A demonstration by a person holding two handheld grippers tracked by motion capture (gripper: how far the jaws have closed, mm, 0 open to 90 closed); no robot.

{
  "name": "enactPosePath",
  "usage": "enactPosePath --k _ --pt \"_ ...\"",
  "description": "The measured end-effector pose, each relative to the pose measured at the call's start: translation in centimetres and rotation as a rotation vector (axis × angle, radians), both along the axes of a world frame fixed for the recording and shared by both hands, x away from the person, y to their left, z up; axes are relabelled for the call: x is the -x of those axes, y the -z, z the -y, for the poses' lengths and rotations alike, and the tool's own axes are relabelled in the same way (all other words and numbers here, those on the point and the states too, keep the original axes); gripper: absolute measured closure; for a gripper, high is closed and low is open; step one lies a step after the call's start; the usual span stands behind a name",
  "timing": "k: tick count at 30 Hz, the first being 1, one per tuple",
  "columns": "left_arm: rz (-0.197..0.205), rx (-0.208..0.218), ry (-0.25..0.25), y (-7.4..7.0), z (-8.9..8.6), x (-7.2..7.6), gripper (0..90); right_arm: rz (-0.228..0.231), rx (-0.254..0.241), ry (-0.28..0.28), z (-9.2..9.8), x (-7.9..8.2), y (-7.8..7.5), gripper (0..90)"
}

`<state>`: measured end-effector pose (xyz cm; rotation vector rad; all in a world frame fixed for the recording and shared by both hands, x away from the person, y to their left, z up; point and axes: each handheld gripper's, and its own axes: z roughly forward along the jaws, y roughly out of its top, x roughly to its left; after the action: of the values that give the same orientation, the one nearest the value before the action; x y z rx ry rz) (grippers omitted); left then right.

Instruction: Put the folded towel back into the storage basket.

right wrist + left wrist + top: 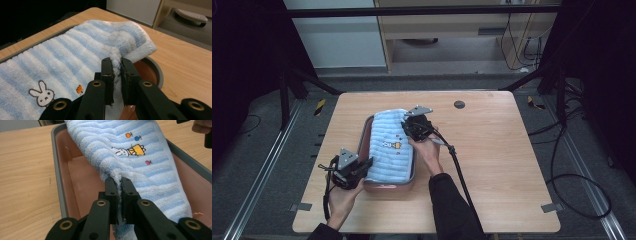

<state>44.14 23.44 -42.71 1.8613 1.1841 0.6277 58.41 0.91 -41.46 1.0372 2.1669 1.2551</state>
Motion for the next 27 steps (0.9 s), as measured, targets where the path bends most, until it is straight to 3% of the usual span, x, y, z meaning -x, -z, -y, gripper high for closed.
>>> enactPosePath --k 8,12,14,25,26,27 --pt "-0.029 -0.021 -0.014 0.6 -0.1 -0.3 84.1 -0.023 0.030 0.008 -0.4 0.0 1.2 80.7" --pt "-0.040 -0.020 -0.029 0.6 -0.3 -0.4 76.3 -0.033 0.046 0.016 -0.4 0.1 1.9 74.9" --pt "-0.027 -0.009 -0.039 0.4 -0.4 -0.3 72.8 -0.027 0.049 0.020 -0.3 0.1 1.9 70.7" --pt "0.017 0.029 -0.046 -0.8 -1.2 0.1 67.3 0.033 -0.002 0.056 2.0 0.9 -0.1 56.3" --pt "0.023 0.048 -0.037 -1.2 -1.4 0.2 66.8 0.052 -0.016 0.067 2.9 1.3 -0.7 50.5" --pt "0.023 0.048 -0.037 -1.2 -1.4 0.2 66.5 0.052 -0.016 0.067 2.9 1.3 -0.7 50.5"
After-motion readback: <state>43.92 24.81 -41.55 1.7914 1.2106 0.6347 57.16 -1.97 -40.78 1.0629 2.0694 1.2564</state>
